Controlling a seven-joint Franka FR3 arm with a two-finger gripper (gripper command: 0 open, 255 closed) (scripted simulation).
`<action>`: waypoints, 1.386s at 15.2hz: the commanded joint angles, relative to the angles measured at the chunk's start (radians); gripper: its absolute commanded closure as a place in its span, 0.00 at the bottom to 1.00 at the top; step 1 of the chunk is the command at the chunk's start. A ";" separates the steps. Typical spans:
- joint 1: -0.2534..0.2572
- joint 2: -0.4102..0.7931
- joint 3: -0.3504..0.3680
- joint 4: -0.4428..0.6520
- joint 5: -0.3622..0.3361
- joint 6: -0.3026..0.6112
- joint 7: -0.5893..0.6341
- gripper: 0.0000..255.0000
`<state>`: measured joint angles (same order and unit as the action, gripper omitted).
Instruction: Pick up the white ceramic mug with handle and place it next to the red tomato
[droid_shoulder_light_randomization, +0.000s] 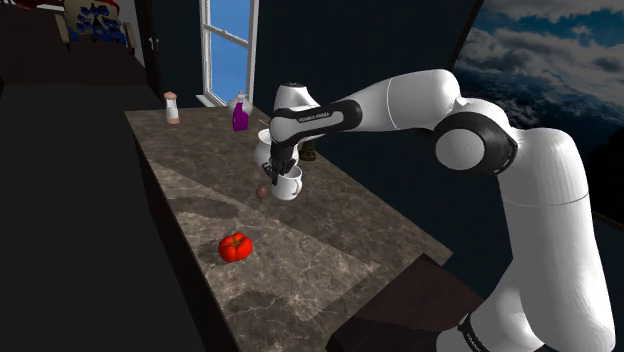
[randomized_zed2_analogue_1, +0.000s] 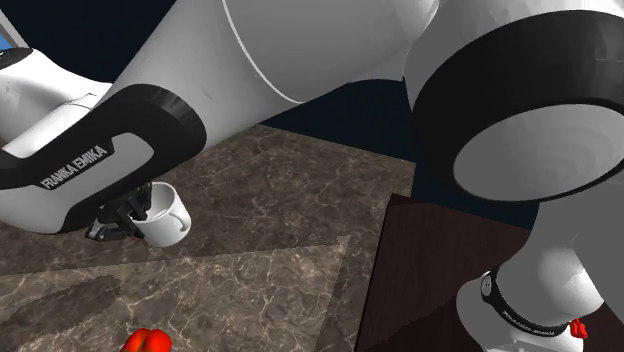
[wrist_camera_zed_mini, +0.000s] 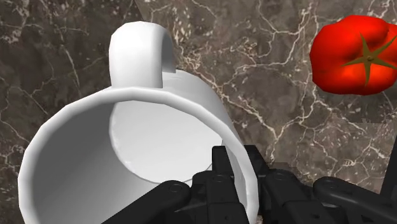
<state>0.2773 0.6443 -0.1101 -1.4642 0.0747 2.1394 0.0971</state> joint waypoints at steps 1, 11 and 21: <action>0.000 0.016 0.001 -0.002 0.001 0.019 0.000 1.00; -0.003 0.088 0.007 -0.022 0.009 0.111 -0.004 1.00; -0.008 0.175 0.014 -0.017 0.017 0.193 -0.008 1.00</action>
<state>0.2710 0.8082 -0.0968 -1.4874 0.0909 2.3259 0.0901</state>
